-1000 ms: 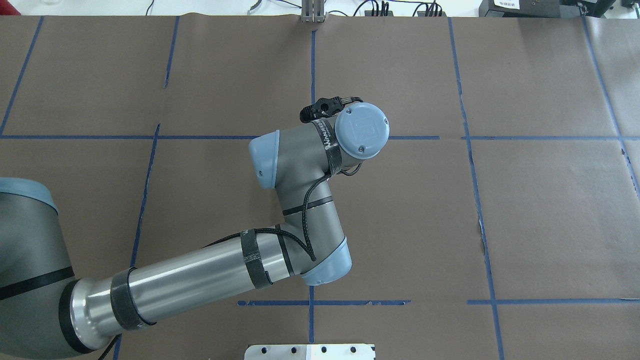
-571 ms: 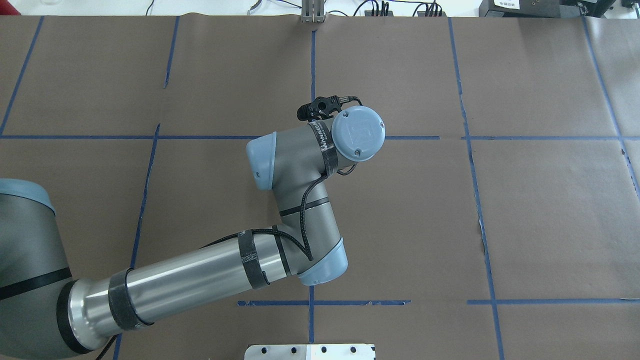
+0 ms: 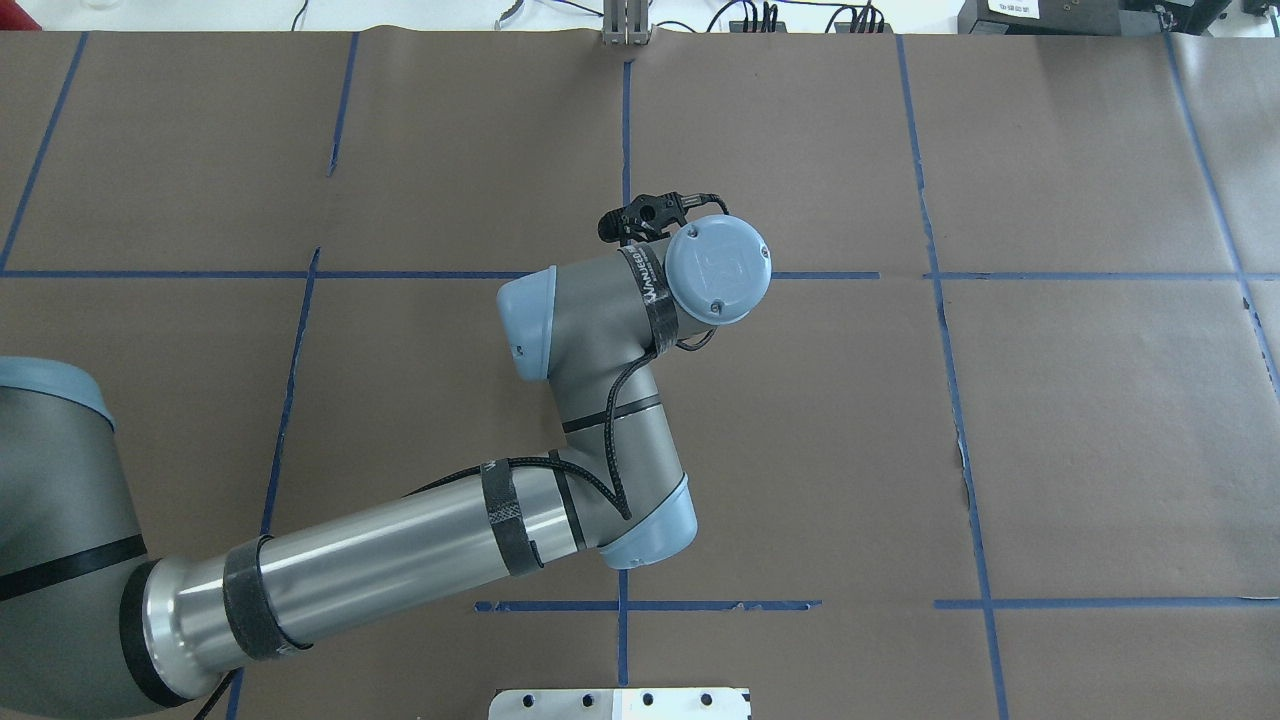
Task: Flip mug
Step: 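Rotate the left wrist to turn the mug upright and lower it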
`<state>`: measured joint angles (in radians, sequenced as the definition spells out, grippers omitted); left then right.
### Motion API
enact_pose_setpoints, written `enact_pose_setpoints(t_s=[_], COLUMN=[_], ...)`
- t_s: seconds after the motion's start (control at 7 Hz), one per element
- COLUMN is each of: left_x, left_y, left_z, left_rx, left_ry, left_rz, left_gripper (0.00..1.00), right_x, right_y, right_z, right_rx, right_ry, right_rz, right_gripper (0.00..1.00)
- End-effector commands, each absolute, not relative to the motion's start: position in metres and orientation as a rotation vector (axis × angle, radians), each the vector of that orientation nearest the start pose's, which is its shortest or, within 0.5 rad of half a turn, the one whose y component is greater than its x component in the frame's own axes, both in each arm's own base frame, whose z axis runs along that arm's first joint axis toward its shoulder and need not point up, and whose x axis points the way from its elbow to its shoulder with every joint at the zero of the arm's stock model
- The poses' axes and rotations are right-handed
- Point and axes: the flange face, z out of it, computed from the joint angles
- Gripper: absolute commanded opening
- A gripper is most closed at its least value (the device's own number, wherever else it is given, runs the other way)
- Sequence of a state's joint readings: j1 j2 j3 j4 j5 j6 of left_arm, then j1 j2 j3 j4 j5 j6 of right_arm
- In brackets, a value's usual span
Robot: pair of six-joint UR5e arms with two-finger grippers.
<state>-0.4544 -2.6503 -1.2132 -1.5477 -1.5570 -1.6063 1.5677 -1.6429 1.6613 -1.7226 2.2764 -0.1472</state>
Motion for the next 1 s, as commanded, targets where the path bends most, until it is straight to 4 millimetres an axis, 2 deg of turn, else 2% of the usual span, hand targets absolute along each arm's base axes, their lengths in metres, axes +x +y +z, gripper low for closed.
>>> enact_pose_setpoints(t_s=[0.0, 0.86], left_x=[0.673, 0.684], left_y=[-0.477, -0.479], left_z=[0.113, 0.112], left_rx=[0.161, 0.163], left_ry=[0.694, 0.702], left_rz=[-0.472, -0.469], left_gripper=[0.0, 0.0], right_x=[0.067, 0.067], right_y=[-0.45, -0.45], right_z=[0.668, 0.668], right_rx=[-0.078, -0.077], right_ry=[-0.712, -0.712], right_rz=[-0.096, -0.097], right_gripper=[1.0, 1.0])
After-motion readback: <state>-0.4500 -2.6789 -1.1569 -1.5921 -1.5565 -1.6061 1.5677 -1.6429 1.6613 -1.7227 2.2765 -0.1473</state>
